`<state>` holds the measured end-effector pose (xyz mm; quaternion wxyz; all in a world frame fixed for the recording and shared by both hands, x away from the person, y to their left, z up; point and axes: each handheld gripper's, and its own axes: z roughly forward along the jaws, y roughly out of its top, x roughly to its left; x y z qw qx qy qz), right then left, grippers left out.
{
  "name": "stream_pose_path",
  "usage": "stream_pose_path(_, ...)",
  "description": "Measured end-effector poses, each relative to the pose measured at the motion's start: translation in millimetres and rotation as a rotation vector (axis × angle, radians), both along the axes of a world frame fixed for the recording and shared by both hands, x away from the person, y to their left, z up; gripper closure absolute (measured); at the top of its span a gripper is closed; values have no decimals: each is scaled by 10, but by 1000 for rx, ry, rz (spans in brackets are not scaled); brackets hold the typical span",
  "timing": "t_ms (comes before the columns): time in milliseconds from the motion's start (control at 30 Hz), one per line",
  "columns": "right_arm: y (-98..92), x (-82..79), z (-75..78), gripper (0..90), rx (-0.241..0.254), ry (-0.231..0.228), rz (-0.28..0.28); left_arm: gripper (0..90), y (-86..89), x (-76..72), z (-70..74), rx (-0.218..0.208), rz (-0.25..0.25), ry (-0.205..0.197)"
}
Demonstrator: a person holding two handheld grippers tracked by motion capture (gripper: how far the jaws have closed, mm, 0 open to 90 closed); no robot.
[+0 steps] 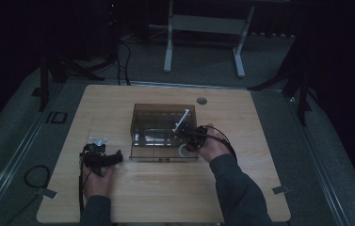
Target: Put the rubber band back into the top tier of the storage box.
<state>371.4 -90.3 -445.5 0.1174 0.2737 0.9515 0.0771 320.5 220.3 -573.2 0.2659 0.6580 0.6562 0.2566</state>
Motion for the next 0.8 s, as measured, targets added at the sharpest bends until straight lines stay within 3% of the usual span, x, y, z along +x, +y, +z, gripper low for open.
stream_pose_path(800, 12, -16, -64, 808, -26, 9, 10, 24, 0, 0, 0, 0, 0, 0)
